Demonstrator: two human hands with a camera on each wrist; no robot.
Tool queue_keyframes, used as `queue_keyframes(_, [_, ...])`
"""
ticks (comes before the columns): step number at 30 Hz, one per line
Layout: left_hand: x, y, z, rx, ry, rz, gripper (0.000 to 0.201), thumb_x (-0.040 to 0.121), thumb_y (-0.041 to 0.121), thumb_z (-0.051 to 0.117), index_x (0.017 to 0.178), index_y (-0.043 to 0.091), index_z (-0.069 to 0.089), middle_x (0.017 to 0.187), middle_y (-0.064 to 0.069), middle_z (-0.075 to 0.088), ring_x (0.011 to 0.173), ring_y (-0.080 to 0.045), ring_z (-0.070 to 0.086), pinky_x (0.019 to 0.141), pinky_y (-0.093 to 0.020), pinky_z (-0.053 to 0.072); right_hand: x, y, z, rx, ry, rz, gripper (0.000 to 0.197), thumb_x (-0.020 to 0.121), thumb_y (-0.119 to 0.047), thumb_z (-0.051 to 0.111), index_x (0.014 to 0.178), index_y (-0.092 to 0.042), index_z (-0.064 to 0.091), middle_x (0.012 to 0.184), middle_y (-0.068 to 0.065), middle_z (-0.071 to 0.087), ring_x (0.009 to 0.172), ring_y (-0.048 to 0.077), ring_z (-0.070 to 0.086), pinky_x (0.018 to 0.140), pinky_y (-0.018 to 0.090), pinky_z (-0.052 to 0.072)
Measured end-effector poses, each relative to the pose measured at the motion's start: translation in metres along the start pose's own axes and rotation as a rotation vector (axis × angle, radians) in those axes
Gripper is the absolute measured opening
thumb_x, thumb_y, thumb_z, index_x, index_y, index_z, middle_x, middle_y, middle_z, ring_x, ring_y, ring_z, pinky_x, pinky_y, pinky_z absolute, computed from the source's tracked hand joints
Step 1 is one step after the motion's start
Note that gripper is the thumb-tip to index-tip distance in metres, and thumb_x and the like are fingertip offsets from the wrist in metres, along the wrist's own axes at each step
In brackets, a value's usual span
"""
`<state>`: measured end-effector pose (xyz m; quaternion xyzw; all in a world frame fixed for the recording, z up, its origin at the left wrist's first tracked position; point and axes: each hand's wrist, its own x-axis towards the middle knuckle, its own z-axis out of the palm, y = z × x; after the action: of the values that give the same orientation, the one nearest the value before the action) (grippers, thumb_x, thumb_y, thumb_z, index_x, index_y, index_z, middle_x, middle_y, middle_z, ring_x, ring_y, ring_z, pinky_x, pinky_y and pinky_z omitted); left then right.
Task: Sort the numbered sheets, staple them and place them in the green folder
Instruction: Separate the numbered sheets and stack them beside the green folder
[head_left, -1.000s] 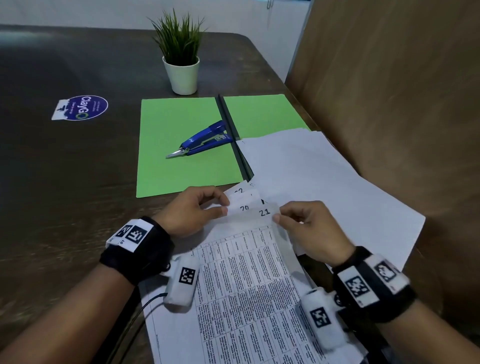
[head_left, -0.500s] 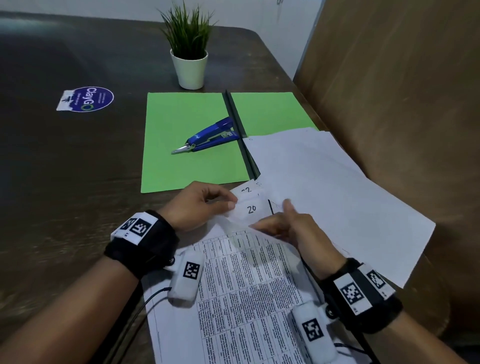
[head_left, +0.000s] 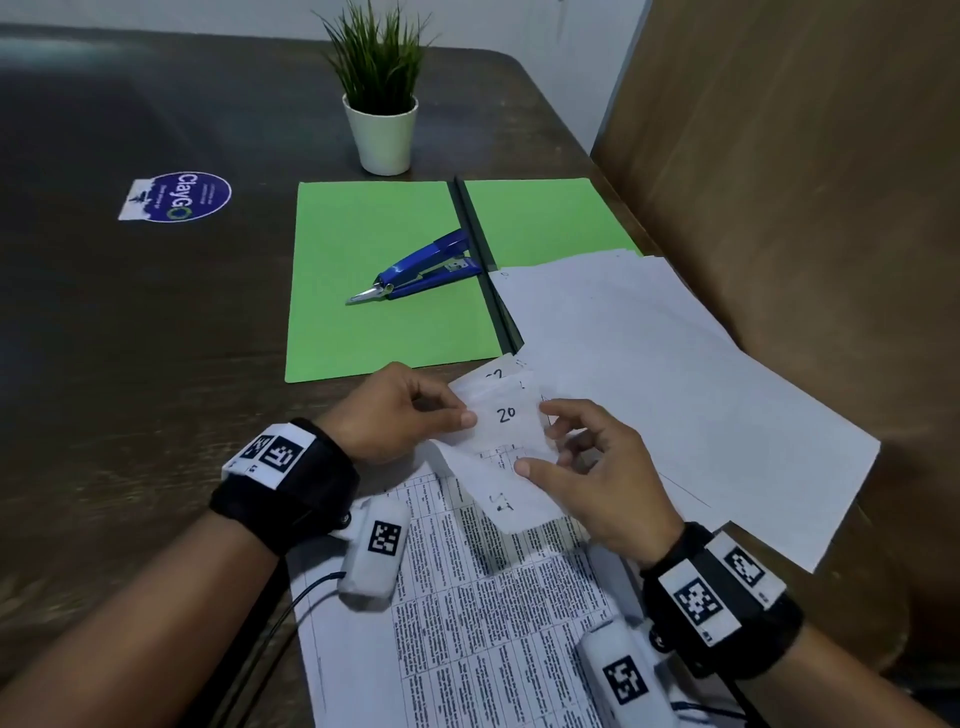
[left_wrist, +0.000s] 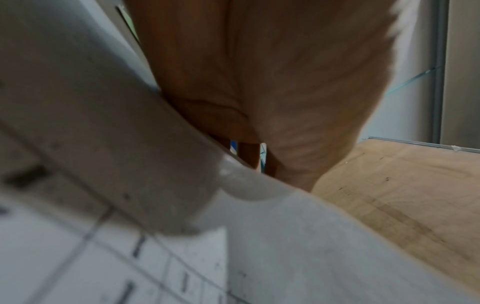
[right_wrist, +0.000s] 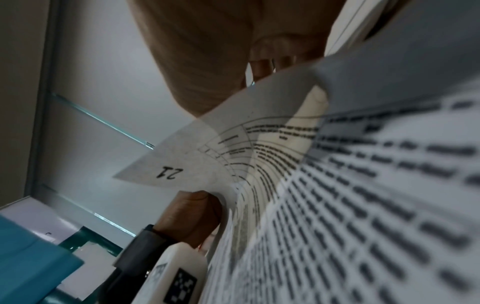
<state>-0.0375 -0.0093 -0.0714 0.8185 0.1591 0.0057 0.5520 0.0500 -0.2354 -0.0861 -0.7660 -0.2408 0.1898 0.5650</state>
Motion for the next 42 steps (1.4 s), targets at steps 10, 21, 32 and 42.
queue_keyframes(10, [0.002, 0.0, 0.004, -0.105, 0.024, -0.054, 0.018, 0.095, 0.019, 0.066, 0.093, 0.006, 0.078, 0.088, 0.002, 0.077, 0.075, 0.009, 0.065, 0.074, -0.011, 0.047, -0.001, -0.002, -0.002, 0.005, -0.173, -0.142, 0.009, 0.08, -0.014, 0.082, 0.078, -0.022, 0.078, 0.082, 0.003, 0.072, 0.07, 0.024, 0.062, 0.061, 0.034, 0.049])
queue_keyframes(21, [0.0, -0.002, 0.0, -0.003, 0.04, 0.064, 0.013, 0.083, 0.021, 0.08, 0.077, 0.012, 0.075, 0.076, 0.002, 0.075, 0.07, -0.007, 0.064, 0.077, -0.028, 0.051, -0.003, -0.003, 0.0, 0.061, -0.154, 0.007, 0.022, 0.083, -0.011, 0.079, 0.103, -0.018, 0.072, 0.079, -0.004, 0.065, 0.066, 0.005, 0.056, 0.061, 0.016, 0.046])
queue_keyframes(32, [-0.004, 0.0, 0.001, 0.057, -0.025, 0.061, 0.038, 0.098, 0.034, 0.06, 0.062, 0.032, 0.072, 0.068, 0.011, 0.065, 0.064, -0.01, 0.057, 0.073, -0.029, 0.046, 0.0, -0.001, -0.001, -0.062, -0.091, -0.123, 0.013, 0.08, -0.011, 0.082, 0.088, -0.021, 0.079, 0.083, -0.007, 0.07, 0.072, 0.009, 0.063, 0.066, 0.018, 0.048])
queue_keyframes(42, [-0.004, -0.003, 0.0, -0.019, 0.039, -0.01, 0.015, 0.081, 0.022, 0.082, 0.085, 0.01, 0.073, 0.085, -0.001, 0.076, 0.072, -0.006, 0.063, 0.075, -0.026, 0.05, -0.011, -0.011, 0.002, -0.026, -0.371, -0.044, 0.014, 0.089, -0.016, 0.072, 0.075, -0.016, 0.072, 0.089, -0.005, 0.076, 0.076, 0.016, 0.067, 0.072, 0.024, 0.051])
